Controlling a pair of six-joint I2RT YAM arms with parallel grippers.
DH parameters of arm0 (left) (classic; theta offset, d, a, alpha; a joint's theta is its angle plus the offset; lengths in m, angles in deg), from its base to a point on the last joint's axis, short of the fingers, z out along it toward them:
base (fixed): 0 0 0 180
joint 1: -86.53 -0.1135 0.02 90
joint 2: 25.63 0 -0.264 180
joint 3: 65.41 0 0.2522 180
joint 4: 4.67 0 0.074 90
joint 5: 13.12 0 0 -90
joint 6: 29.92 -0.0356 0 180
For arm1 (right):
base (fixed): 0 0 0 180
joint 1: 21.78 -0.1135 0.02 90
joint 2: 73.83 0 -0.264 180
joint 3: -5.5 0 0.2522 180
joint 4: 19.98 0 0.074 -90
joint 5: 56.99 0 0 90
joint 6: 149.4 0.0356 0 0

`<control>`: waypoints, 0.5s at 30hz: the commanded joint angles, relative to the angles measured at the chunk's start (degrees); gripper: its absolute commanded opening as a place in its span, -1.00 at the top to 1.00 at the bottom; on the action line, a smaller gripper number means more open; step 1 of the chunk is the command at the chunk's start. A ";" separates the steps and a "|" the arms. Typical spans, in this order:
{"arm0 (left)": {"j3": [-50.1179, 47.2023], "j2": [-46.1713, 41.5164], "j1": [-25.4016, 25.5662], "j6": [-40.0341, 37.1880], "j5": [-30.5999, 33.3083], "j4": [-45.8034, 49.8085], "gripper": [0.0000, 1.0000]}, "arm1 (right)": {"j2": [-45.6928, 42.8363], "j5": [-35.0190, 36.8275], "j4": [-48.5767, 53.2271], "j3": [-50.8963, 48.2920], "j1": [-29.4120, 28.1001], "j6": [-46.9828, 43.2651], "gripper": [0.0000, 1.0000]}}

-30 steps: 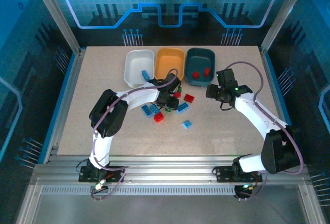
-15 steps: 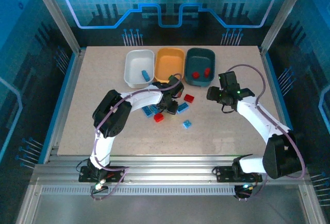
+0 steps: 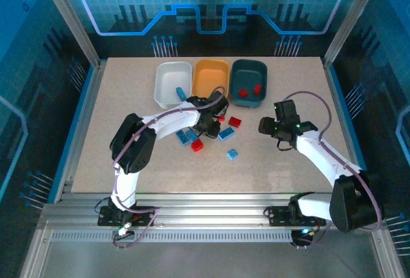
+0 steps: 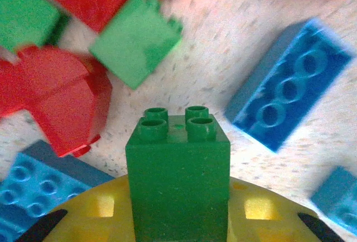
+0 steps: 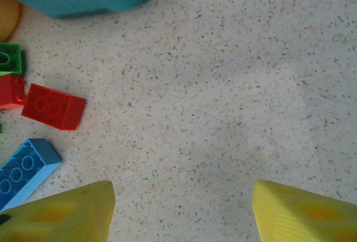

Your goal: Sort the legos into containers by color

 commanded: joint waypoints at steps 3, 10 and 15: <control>11.56 -0.80 -3.69 -3.27 1.03 2.98 0.67 | -2.74 -2.90 -9.74 -4.78 0.97 0.56 -0.49; 28.96 11.20 -10.86 -2.94 -1.82 0.73 0.72 | 0.30 -5.35 -6.72 -3.60 3.02 0.56 -0.50; 37.16 19.60 -13.38 -1.87 -3.07 -3.11 0.69 | -2.18 -7.20 -8.47 -5.68 3.46 0.86 -0.57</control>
